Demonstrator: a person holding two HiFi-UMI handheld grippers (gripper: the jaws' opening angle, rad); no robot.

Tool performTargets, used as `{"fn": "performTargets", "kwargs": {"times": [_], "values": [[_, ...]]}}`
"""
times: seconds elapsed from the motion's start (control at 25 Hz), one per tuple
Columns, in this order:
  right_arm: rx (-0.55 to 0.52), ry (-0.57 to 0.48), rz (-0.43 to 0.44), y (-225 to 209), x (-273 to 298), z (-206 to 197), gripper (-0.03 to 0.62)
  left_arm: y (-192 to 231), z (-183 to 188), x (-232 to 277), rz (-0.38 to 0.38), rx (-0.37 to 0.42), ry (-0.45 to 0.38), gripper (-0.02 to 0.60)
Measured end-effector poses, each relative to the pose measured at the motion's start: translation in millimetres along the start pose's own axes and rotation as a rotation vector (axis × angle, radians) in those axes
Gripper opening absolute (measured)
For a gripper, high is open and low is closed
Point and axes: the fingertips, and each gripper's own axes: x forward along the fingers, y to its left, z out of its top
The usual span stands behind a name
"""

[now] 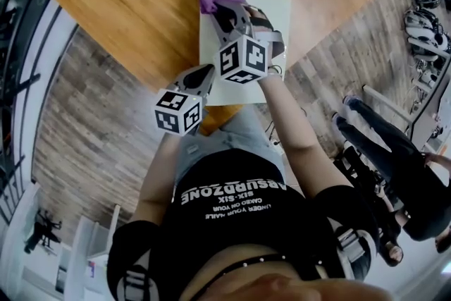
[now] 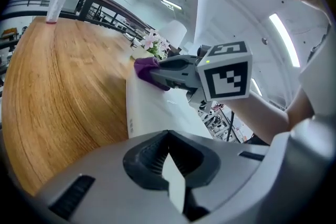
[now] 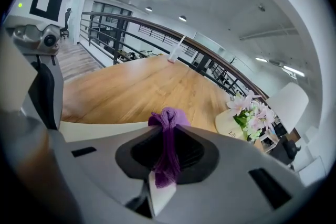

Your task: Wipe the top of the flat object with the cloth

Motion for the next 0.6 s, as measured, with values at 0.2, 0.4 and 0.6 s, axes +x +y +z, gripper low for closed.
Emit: {"fn": "performTargets", "kwargs": {"times": [0.2, 0.4, 0.6], "values": [[0.003, 0.004, 0.007, 0.0, -3.1, -2.6, 0.063, 4.2, 0.8, -0.8, 0.019, -0.009, -0.015, 0.018], [0.028, 0.021, -0.002, -8.3, -6.6, -10.9, 0.063, 6.0, 3.2, 0.3, 0.034, 0.001, -0.019, 0.018], [0.073, 0.048, -0.023, -16.1, -8.2, -26.1, 0.063, 12.2, 1.5, -0.4, 0.043, 0.008, -0.019, 0.018]]}}
